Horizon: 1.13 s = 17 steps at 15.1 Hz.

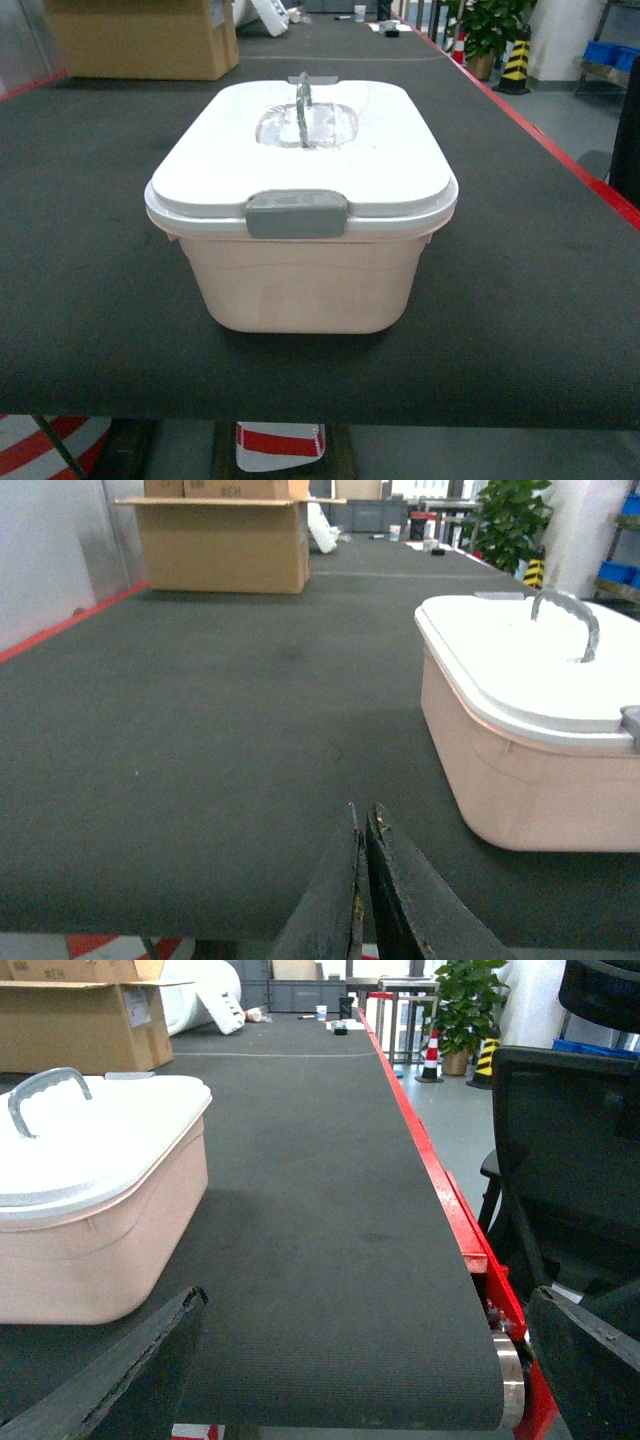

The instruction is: Pick capacitor and pack into box

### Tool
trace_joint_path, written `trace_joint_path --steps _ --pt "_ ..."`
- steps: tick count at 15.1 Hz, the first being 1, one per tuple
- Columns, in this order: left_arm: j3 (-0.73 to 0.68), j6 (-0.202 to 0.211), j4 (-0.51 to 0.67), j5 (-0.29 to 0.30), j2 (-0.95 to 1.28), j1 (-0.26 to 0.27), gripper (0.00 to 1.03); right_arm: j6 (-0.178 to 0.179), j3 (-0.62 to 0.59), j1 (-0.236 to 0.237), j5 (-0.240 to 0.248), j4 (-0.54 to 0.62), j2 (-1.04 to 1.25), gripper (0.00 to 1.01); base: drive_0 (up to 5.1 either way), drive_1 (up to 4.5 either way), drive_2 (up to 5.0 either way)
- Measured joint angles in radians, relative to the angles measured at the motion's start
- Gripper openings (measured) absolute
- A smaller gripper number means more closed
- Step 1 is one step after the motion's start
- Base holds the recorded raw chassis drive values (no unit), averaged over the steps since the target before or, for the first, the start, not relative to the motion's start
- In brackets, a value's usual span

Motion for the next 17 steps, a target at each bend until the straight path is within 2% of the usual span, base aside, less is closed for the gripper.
trace_joint_path --steps 2,4,8,17 --pt "0.0 0.0 0.014 0.002 0.0 0.0 0.02 0.0 0.0 0.0 0.0 -0.002 0.0 0.98 0.0 0.0 0.0" --pt "0.0 -0.001 0.009 0.002 0.0 0.0 0.29 0.0 0.0 0.0 0.0 0.0 0.0 0.98 0.0 0.0 0.0" --pt "0.0 -0.001 0.009 0.002 0.0 0.0 0.97 0.0 0.0 0.0 0.0 0.0 0.0 0.98 0.0 0.0 0.0" --pt "0.0 -0.001 0.009 0.002 0.0 0.0 0.98 0.0 0.0 0.0 0.0 0.0 0.0 0.98 0.0 0.0 0.0"
